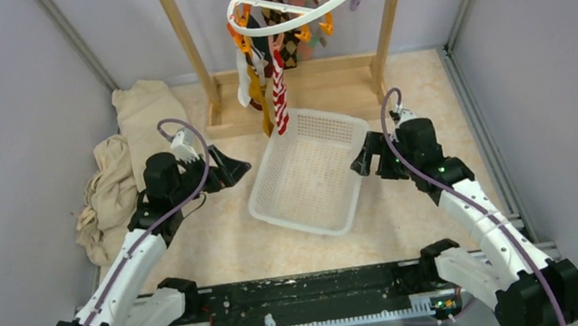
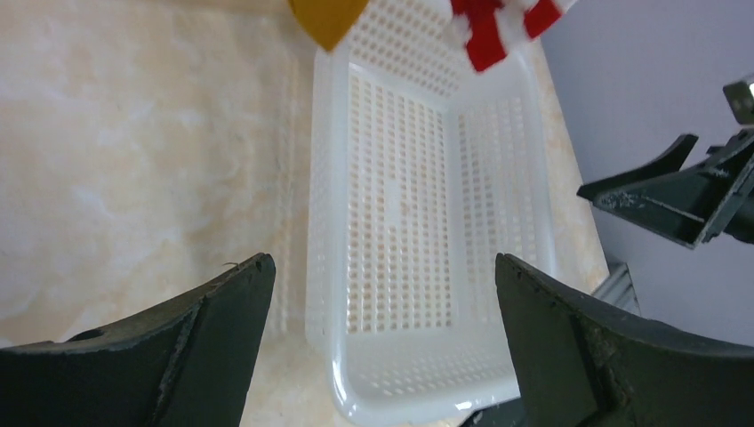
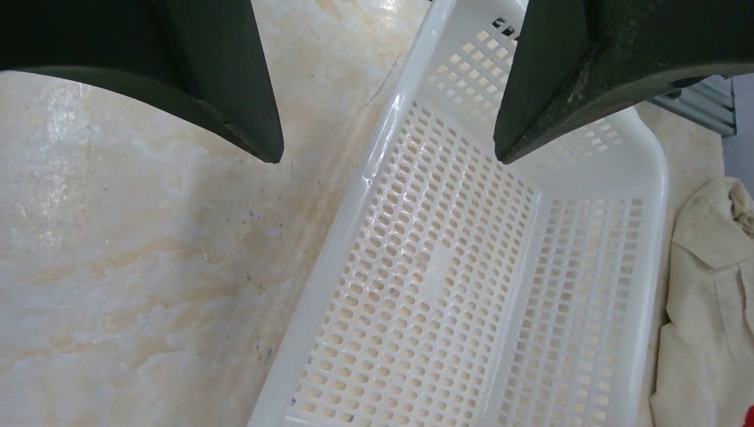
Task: Remove the socks clipped to the hanger
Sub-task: Move the bin to the center of the board.
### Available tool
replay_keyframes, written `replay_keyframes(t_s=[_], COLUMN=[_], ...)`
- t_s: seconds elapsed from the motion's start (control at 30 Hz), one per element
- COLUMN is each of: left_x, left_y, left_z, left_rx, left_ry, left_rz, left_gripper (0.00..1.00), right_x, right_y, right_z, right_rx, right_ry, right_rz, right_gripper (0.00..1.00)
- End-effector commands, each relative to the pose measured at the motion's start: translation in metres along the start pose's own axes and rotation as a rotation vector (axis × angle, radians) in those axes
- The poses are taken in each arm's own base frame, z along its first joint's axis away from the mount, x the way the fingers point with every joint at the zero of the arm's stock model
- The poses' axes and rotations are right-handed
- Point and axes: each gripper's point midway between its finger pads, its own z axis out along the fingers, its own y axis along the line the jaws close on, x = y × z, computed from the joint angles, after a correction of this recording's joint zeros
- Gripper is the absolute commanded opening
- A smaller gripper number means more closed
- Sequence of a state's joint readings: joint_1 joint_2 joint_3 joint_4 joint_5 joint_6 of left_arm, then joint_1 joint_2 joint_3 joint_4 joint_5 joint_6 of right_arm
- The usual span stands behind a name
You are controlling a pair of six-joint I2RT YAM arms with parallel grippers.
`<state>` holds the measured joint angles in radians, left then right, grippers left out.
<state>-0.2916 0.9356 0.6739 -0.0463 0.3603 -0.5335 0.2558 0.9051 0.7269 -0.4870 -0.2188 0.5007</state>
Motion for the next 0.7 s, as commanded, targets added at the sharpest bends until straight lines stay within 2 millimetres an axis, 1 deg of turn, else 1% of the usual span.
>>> replay_keyframes(t_s=[0.0,0.1,0.2,0.3,0.4,0.47,0.53,0.63,0.67], left_x=[0.01,0.01,0.008,0.01,0.013,0.018,0.024,0.025,0.025], left_y=[-0.015,-0.005,0.006,0.007,0.01,0.008,0.004,0.001,0.002], left_z=[-0.007,-0.011,-0.013,-0.015,-0.014,-0.011,-0.008,-0.007,-0.006], left_rx=[0.094,0.02,-0.056,-0.064,-0.071,-0.054,-0.027,-0.005,-0.006], left_ry=[0.013,0.015,0.017,0.022,0.033,0.068,0.115,0.13,0.127], left_rz=[-0.05,-0.064,-0.066,-0.054,-0.054,-0.06,-0.059,-0.055,-0.052], left_gripper=[0.99,0.99,0.99,0.99,0.99,0.99,0.99,0.99,0.99], right_x=[-0.013,-0.013,-0.013,-0.007,-0.001,0.004,0.01,0.022,0.025], right_y=[0.0,0.0,0.008,0.014,0.015,0.017,0.018,0.024,0.026], right_z=[0.001,0.012,0.026,0.04,0.053,0.059,0.065,0.073,0.075], right_rx=[0.046,0.078,0.106,0.143,0.153,0.153,0.163,0.165,0.167], right_ry=[-0.042,-0.034,-0.022,0.004,0.026,0.037,0.05,0.09,0.105], right_rz=[-0.006,-0.009,-0.047,-0.086,-0.086,-0.093,-0.112,-0.16,-0.179], right_gripper=[0.82,0.73,0.72,0.72,0.71,0.66,0.59,0.52,0.47])
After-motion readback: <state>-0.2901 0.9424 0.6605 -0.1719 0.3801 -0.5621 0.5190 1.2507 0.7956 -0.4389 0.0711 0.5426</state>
